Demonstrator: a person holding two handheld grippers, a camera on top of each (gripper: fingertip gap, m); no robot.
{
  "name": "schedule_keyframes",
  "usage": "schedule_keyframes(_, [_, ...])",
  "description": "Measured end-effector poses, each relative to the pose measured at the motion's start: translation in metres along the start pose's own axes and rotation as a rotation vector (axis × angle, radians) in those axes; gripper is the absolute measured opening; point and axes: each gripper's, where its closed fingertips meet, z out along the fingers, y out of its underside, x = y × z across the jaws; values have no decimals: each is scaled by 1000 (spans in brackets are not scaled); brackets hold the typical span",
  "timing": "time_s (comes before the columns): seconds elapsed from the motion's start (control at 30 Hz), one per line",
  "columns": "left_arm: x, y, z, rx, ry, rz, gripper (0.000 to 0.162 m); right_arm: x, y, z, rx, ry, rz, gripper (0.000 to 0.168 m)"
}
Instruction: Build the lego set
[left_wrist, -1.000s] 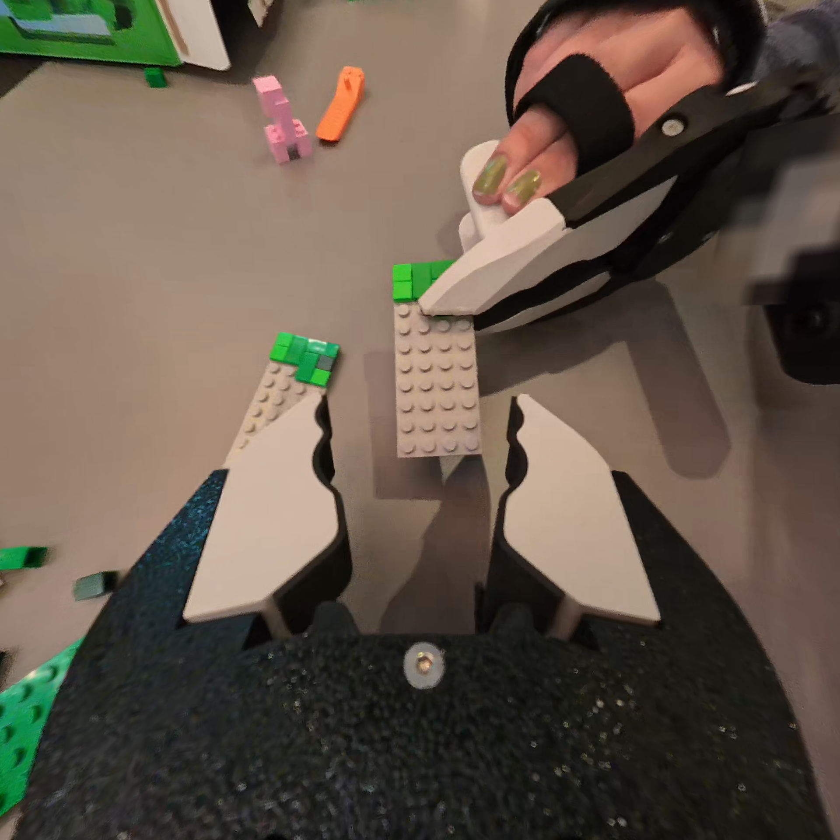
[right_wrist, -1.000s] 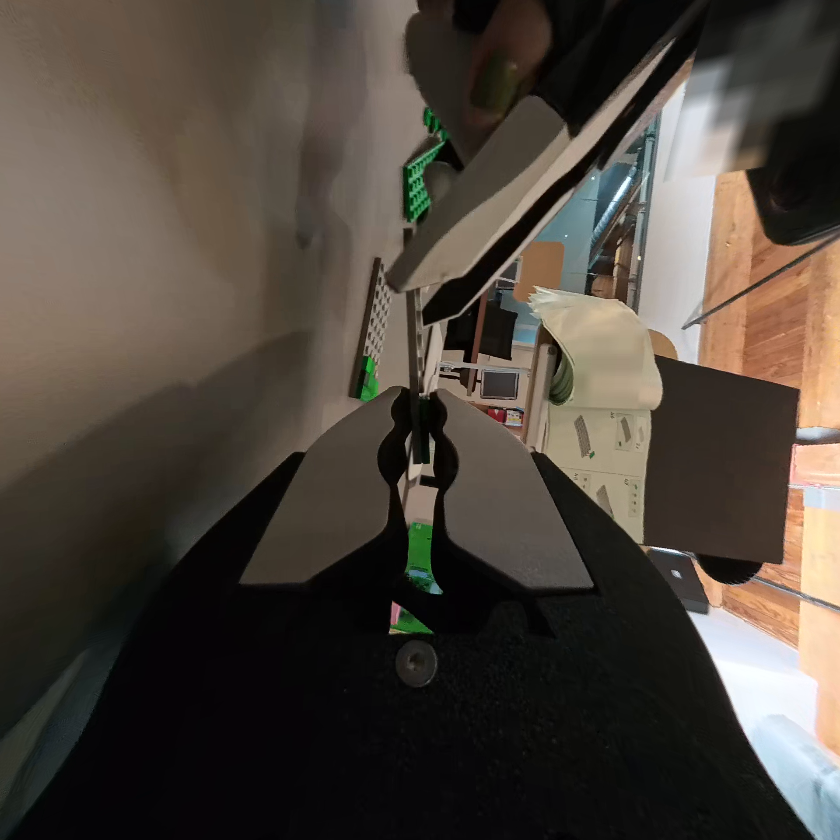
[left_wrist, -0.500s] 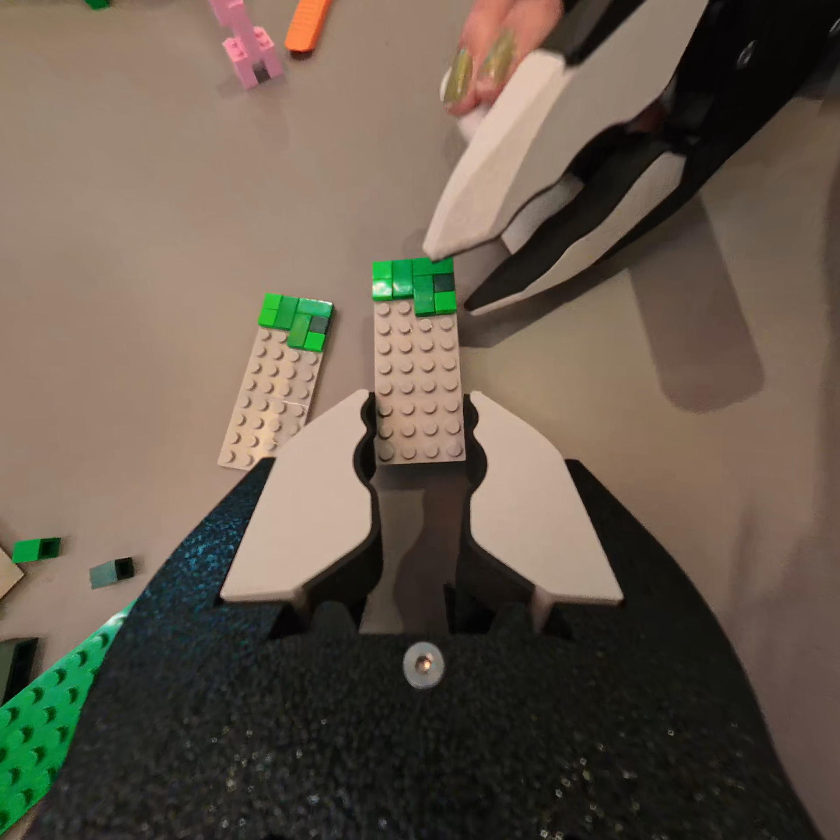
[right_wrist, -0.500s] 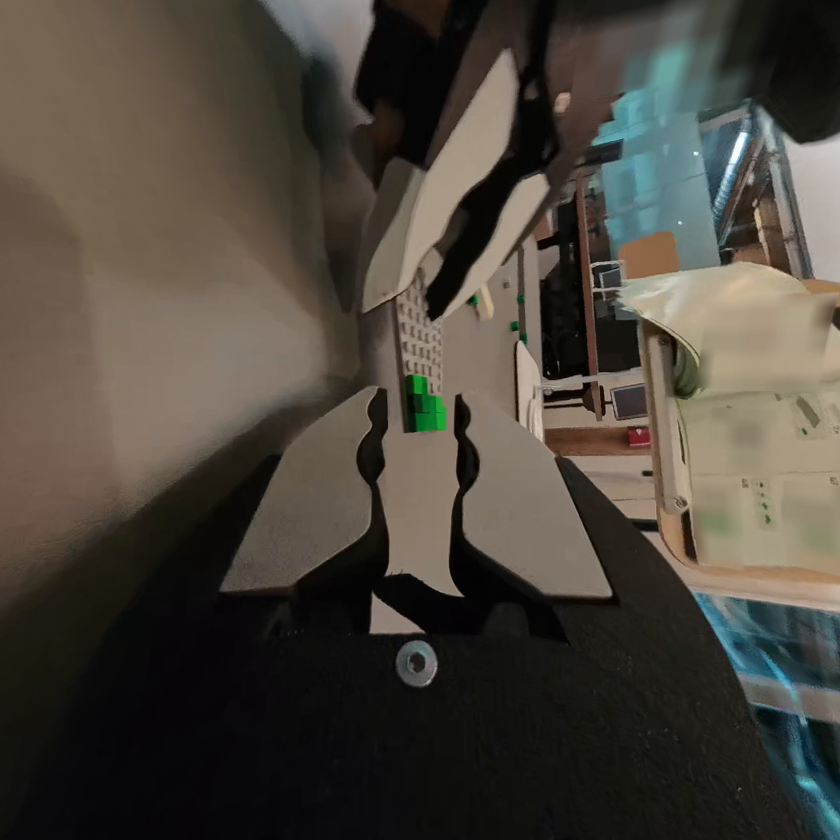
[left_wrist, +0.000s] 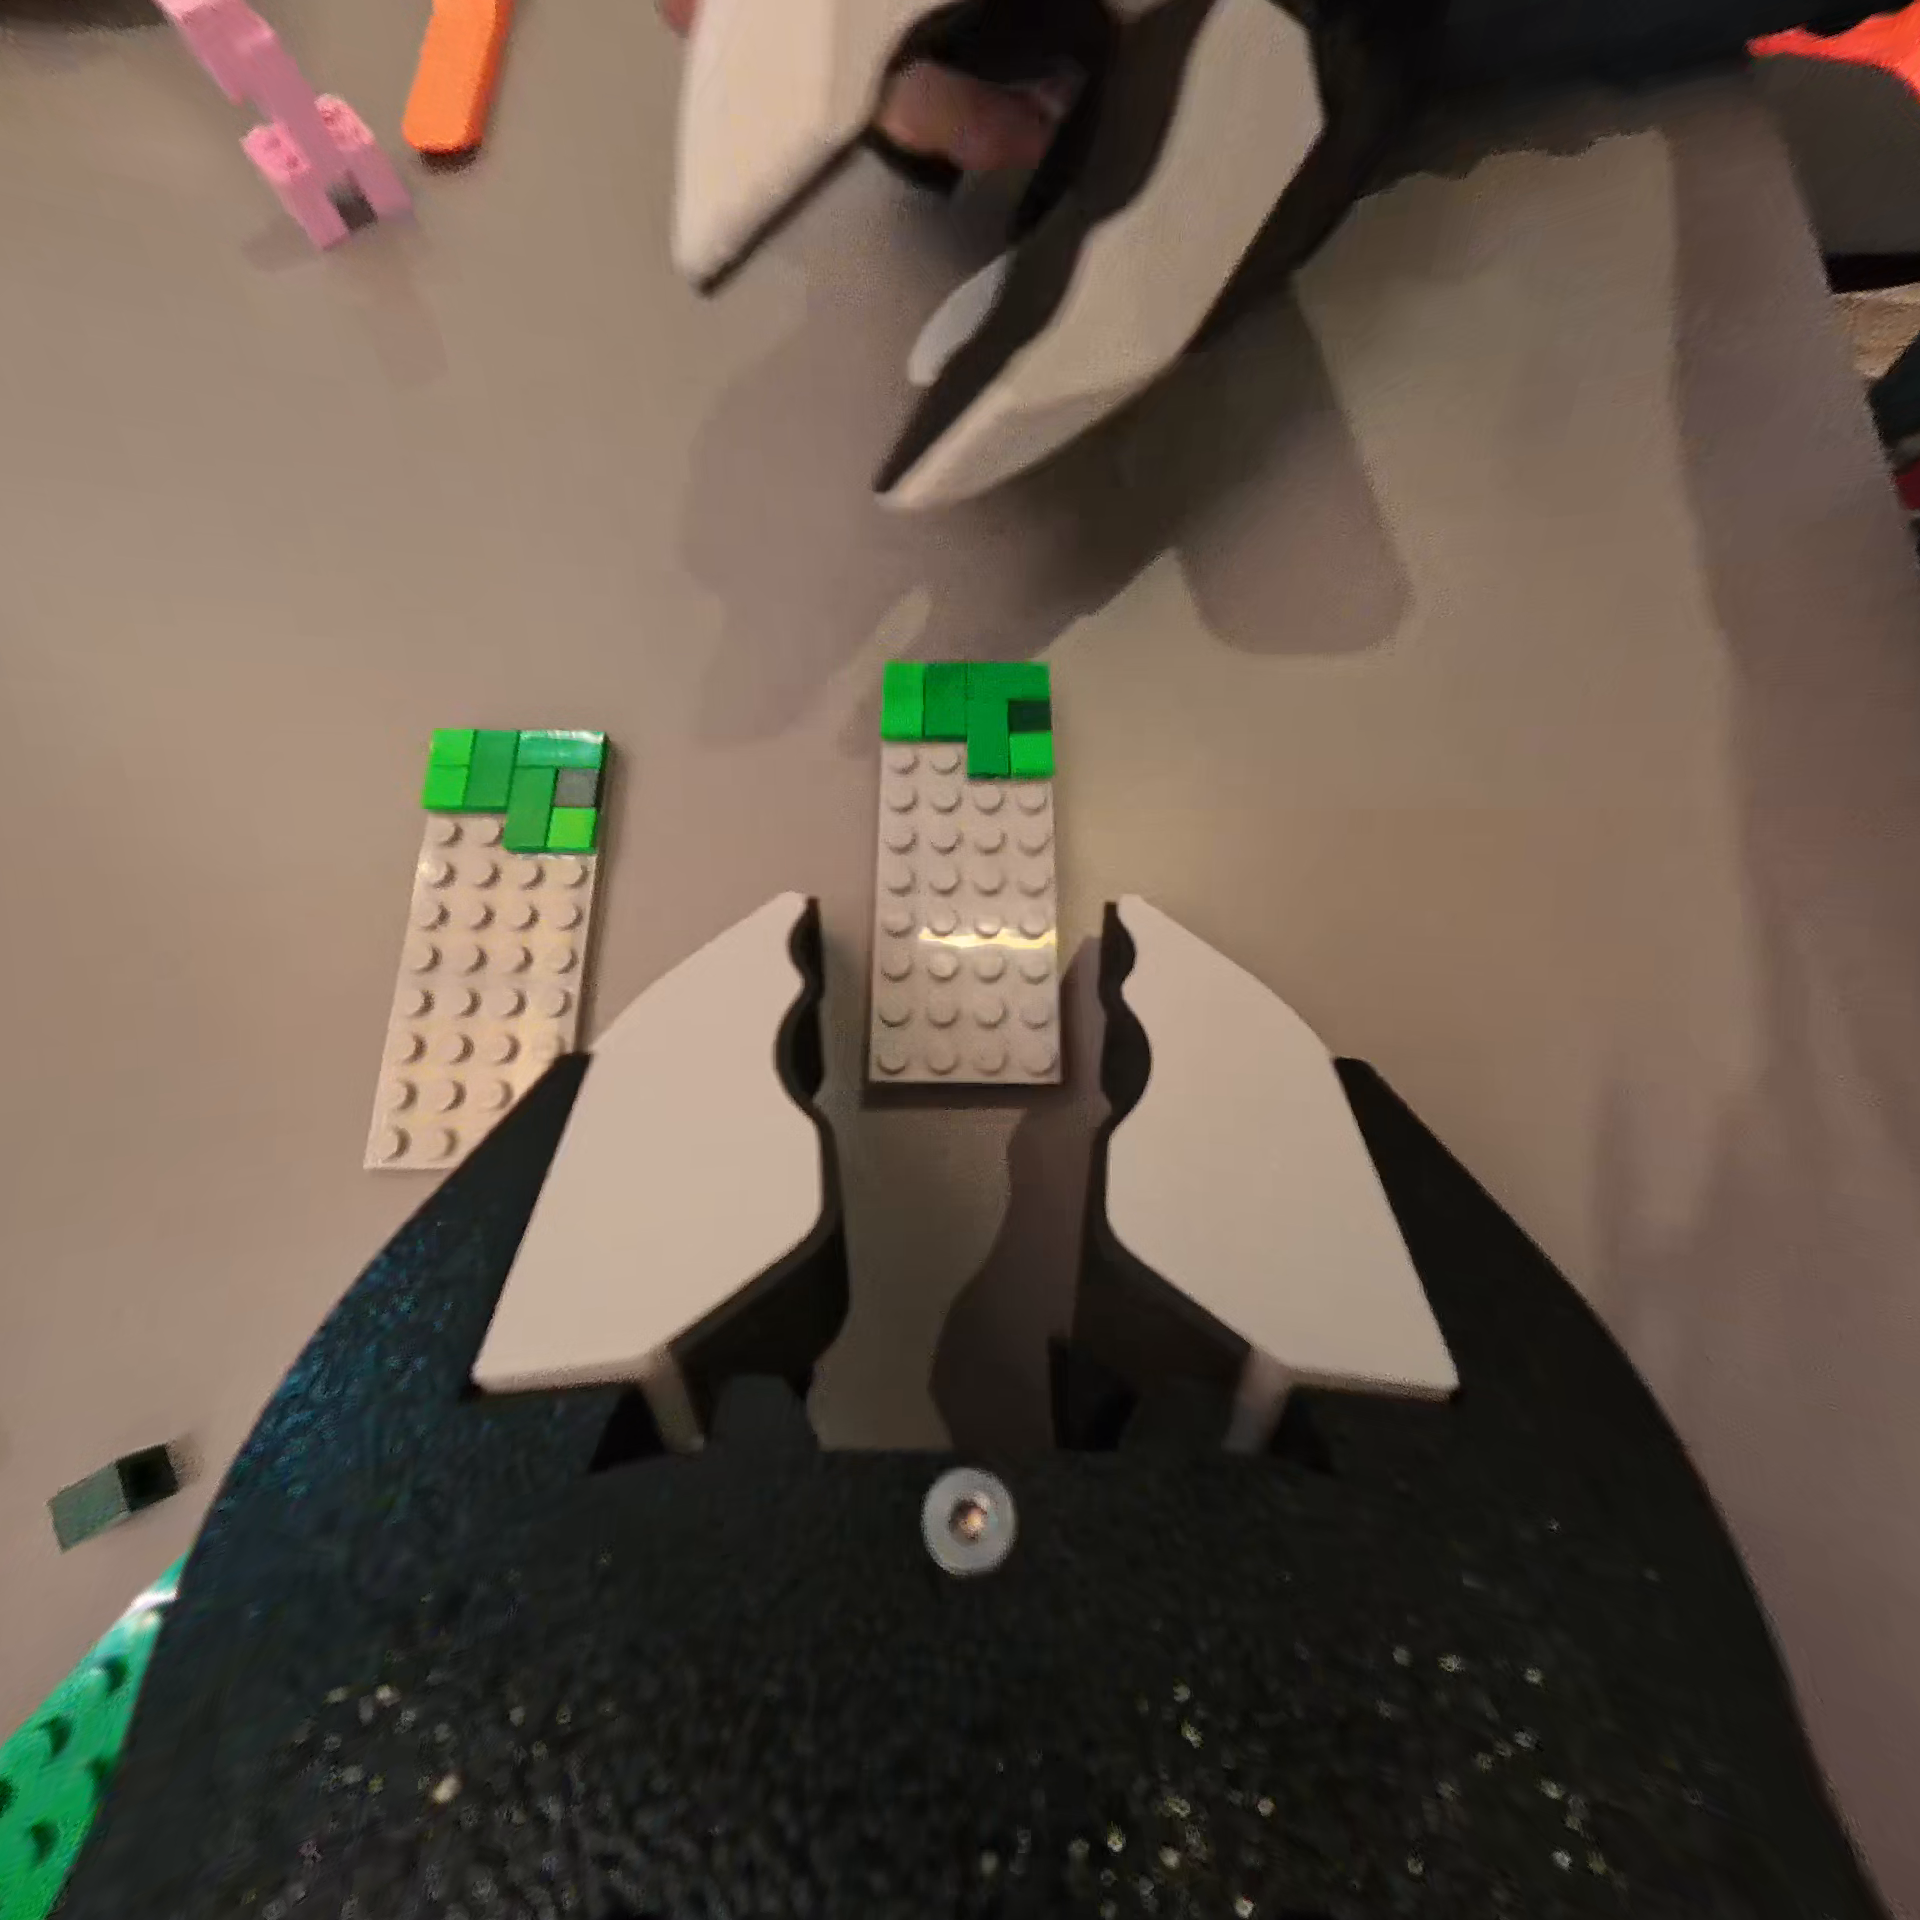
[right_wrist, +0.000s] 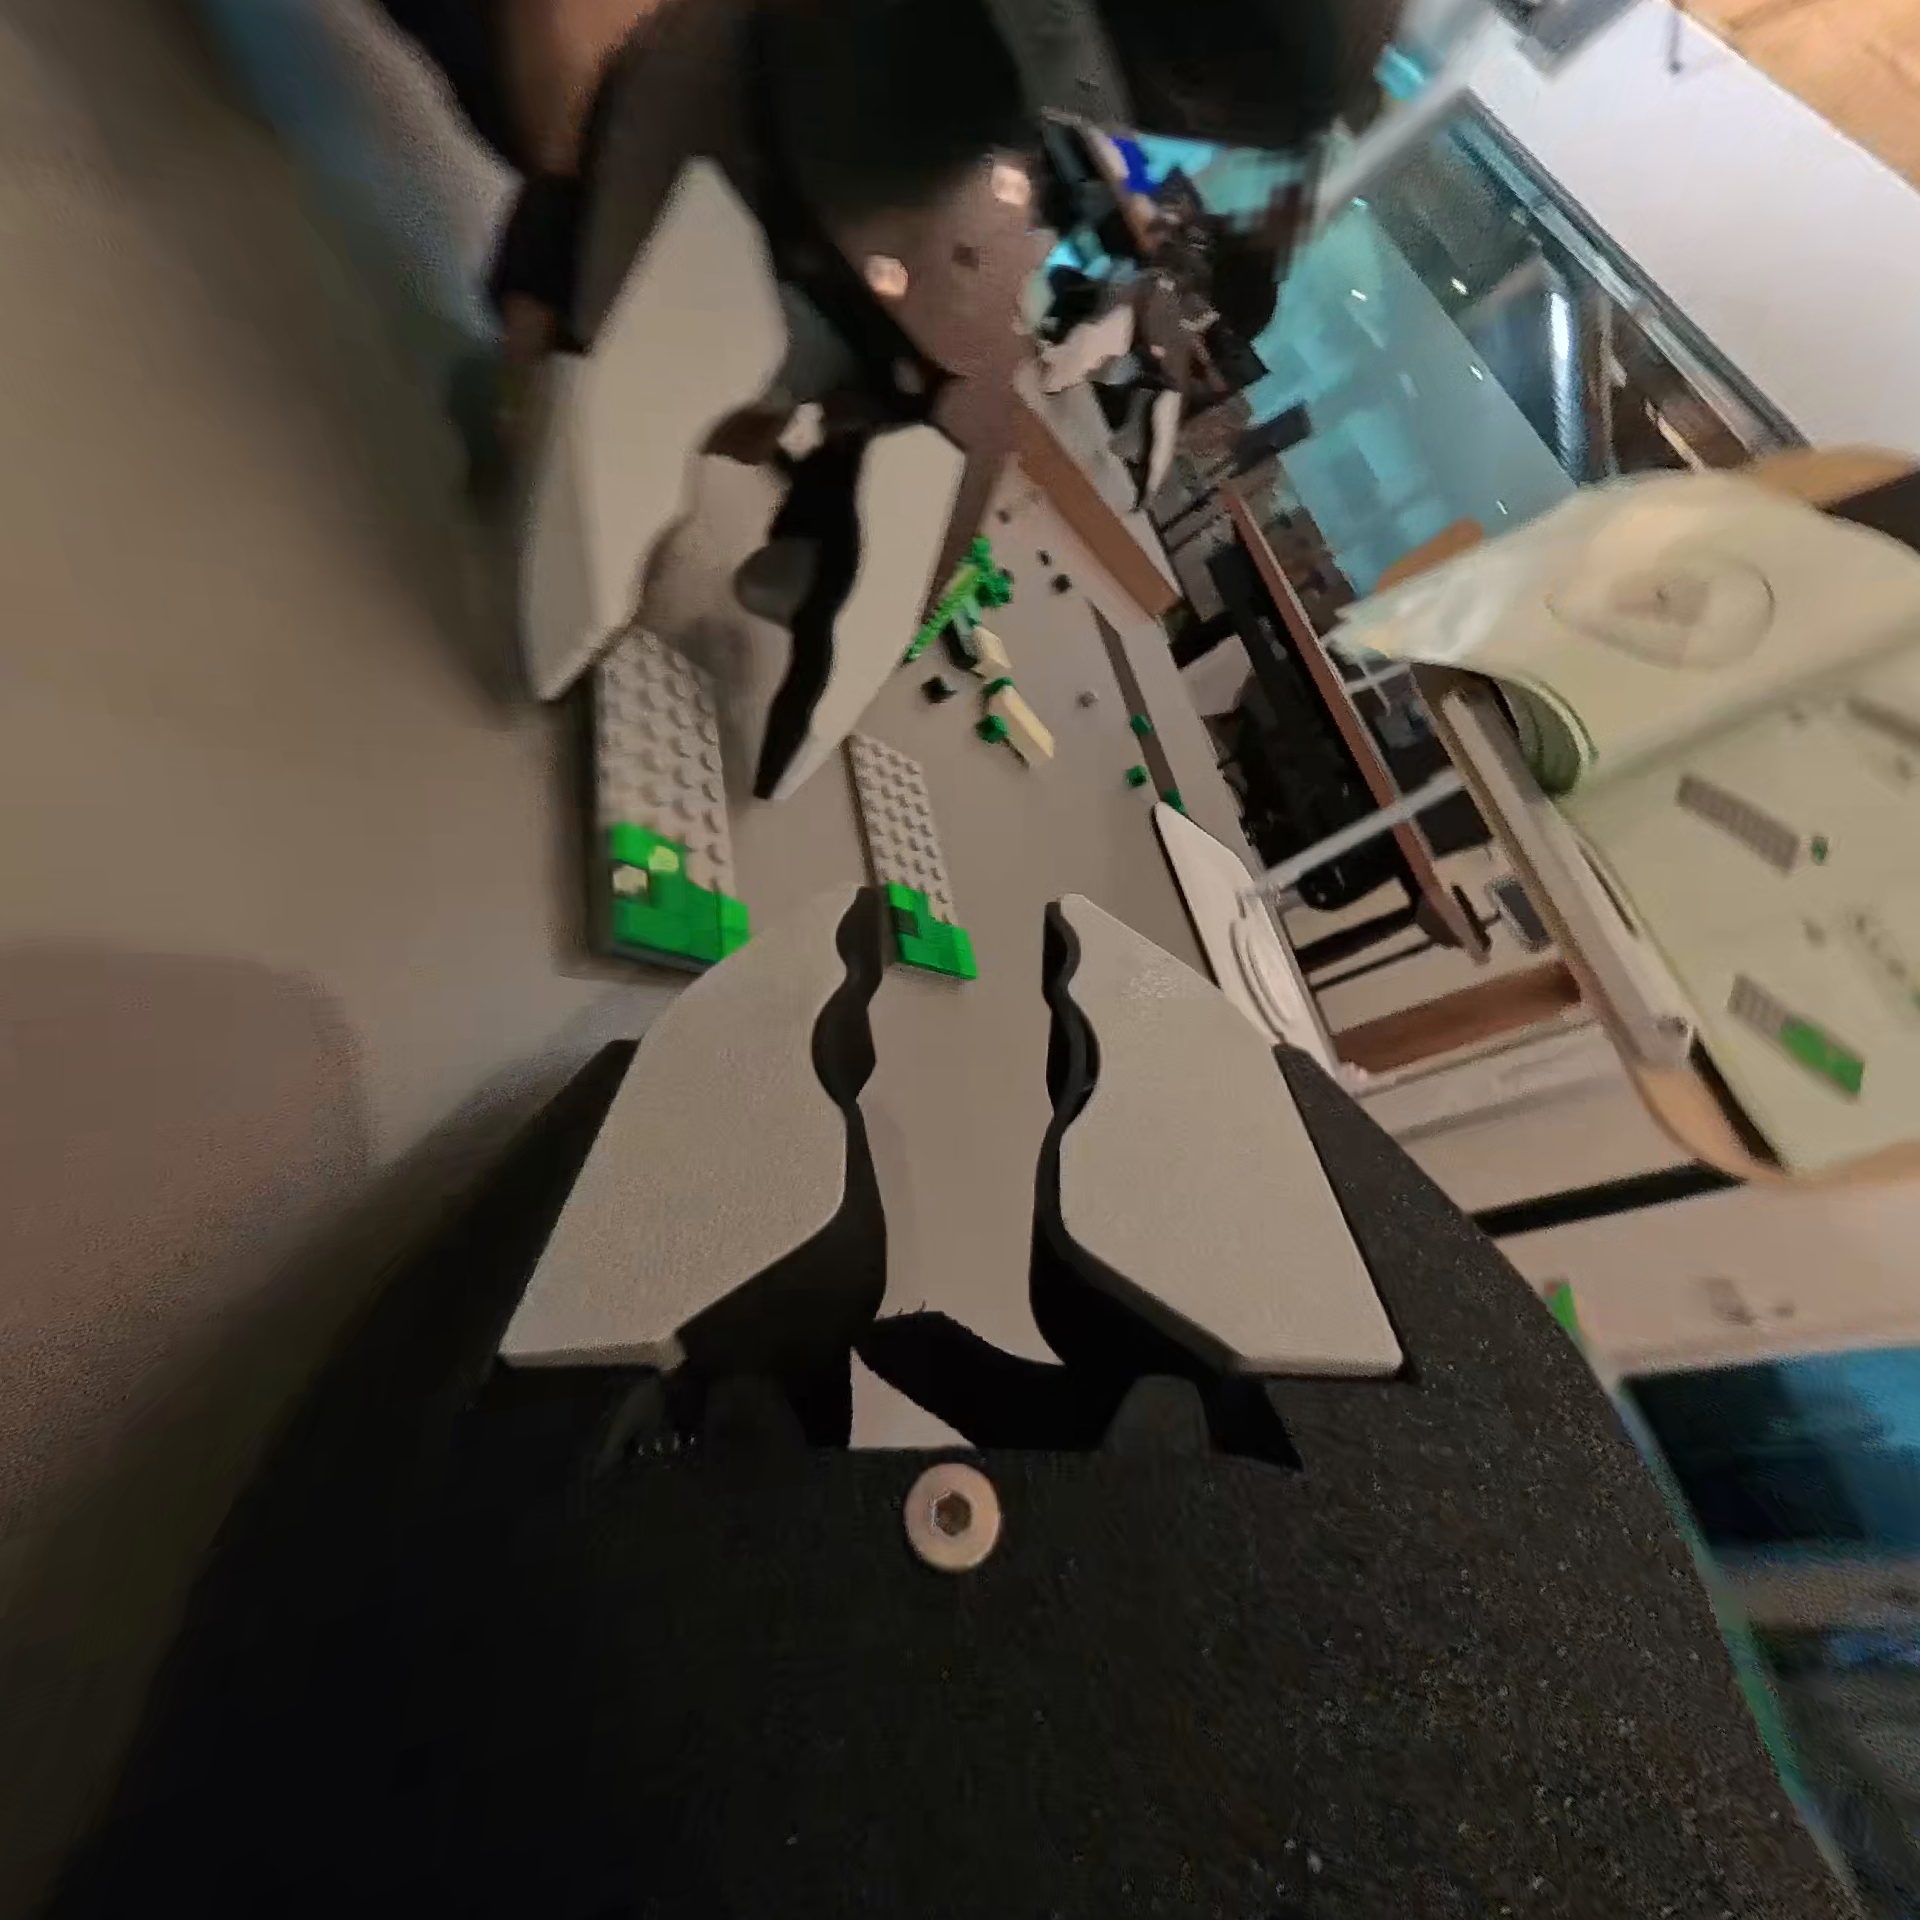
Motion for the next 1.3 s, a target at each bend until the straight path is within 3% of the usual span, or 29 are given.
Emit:
schedule_keyframes(0.2, [-20,-17,-20,110,-154,24,85,47,14,-2,2,222,272,22])
schedule_keyframes(0.33, [-53,-46,-52,344,-429,30,80,70,15,0,77,321,483,20])
schedule_keyframes(0.43, [-74,-59,-71,471,-599,-23,86,79,14,11,135,335,631,18])
schedule_keyframes(0.53, [-90,-68,-87,566,-769,-31,86,82,10,26,152,343,654,15])
schedule_keyframes(0.6, [-101,-68,-99,592,-926,4,86,79,5,37,156,311,606,1])
schedule_keyframes(0.7, [-107,-66,-105,626,-1040,-6,84,78,-2,46,175,302,526,0])
schedule_keyframes(0.93, [-106,-56,-101,618,-1022,-26,75,89,16,45,92,405,524,0])
schedule_keyframes(1.3, [-99,-55,-95,585,-995,19,35,96,31,44,17,459,542,0])
